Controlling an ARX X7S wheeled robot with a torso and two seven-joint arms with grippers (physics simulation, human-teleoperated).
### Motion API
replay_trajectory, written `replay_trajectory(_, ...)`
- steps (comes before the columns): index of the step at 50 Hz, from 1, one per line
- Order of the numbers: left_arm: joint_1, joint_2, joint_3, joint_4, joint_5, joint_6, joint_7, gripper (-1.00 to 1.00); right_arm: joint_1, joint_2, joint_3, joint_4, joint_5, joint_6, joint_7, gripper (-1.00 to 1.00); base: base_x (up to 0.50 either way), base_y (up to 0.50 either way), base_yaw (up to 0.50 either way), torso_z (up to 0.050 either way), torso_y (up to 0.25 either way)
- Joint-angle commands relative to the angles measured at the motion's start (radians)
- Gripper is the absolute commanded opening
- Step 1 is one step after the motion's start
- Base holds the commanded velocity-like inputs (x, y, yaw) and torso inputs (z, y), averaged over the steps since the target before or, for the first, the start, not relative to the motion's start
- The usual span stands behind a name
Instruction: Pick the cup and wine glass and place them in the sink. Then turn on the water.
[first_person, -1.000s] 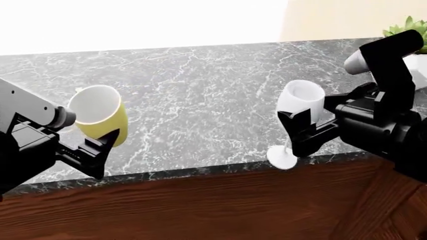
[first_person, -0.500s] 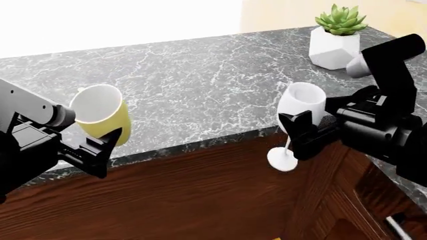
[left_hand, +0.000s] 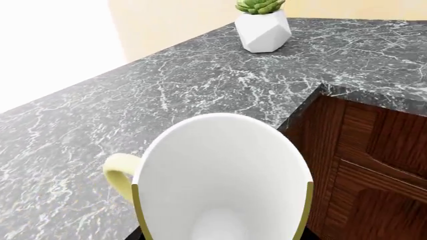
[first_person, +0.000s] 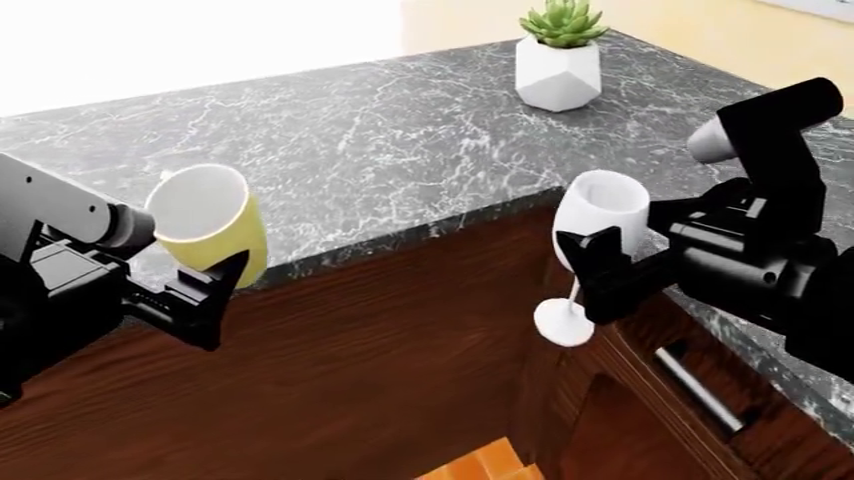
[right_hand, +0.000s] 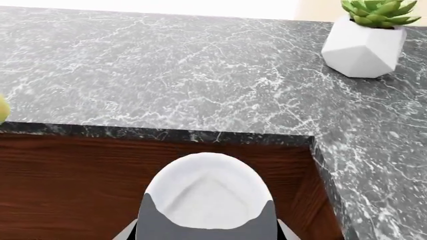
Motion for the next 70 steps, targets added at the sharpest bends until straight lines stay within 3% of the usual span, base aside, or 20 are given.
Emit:
replay_trajectory(1,0.005,0.003,-0.002,-0.007,0.001,0.018,-0.004,-1.00,0.005,-0.011,-0.007,0.003,-0.038,0.001,-0.020,-1.00,-0.19,0.09,-0.49,0.000,0.000)
replay_trajectory(70,0.017,-0.001,0.037,-0.021,0.028,0.060,0.033,-1.00,-0.028,-0.014,-0.037,-0.001,-0.073,-0.040,-0.051,-1.00,-0.16,0.12,-0.49,0.000,0.000)
